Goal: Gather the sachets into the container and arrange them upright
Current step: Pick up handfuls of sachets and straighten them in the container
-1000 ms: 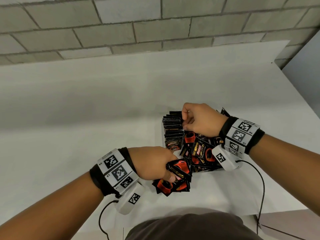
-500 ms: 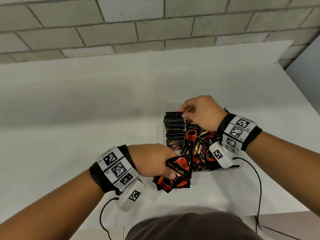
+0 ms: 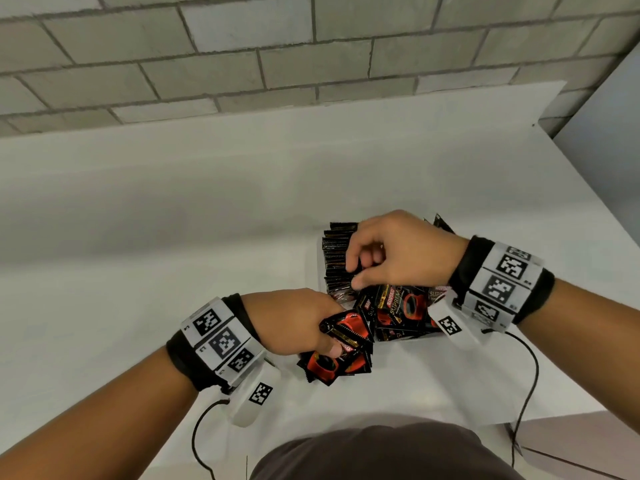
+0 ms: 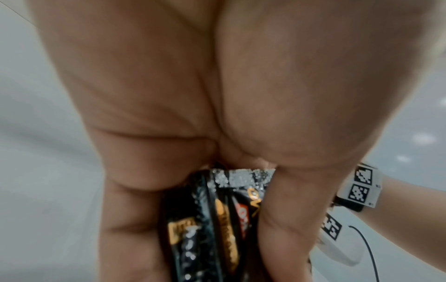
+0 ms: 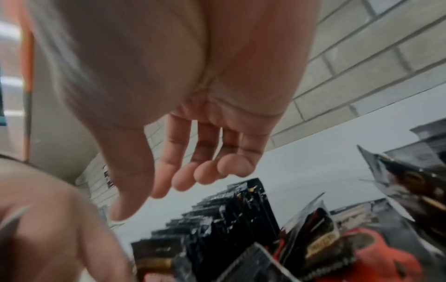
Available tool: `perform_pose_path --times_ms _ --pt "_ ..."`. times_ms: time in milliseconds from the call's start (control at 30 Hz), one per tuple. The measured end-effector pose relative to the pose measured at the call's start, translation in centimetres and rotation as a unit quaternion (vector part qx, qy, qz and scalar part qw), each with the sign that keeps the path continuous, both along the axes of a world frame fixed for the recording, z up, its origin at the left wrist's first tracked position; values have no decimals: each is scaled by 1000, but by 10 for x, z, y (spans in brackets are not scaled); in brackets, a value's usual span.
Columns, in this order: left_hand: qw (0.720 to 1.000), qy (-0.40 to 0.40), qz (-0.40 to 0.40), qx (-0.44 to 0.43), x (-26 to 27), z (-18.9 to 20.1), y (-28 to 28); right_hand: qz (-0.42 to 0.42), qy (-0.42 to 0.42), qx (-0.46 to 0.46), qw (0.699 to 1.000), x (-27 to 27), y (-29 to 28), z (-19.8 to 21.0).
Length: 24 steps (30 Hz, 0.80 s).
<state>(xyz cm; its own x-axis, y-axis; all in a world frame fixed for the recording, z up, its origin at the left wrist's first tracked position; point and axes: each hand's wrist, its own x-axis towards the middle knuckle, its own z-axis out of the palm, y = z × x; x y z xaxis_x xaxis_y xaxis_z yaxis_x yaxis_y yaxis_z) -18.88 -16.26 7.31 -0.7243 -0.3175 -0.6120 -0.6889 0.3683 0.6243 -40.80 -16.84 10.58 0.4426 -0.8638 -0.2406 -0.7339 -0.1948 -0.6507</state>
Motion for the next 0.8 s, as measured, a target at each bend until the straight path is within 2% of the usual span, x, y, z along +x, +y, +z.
perform_pose_path --times_ms 133,233,333,467,600,667,800 --pt "999 39 38 -6 6 1 -2 41 20 26 999 7 2 -13" --pt "993 55 100 4 15 1 -5 29 50 25 998 7 1 -17" --pt "977 101 179 59 22 -1 -4 -9 -3 67 998 2 5 -9" --pt "931 147 282 179 23 -1 -1 -20 -86 145 986 3 20 -5" --pt "905 167 326 215 21 -3 0 -33 -84 135 987 11 28 -17" --pt "903 176 331 210 19 -5 0 -46 -101 112 987 13 27 -27" --pt "899 180 339 210 19 -6 -1 -47 -58 51 996 13 21 -38"
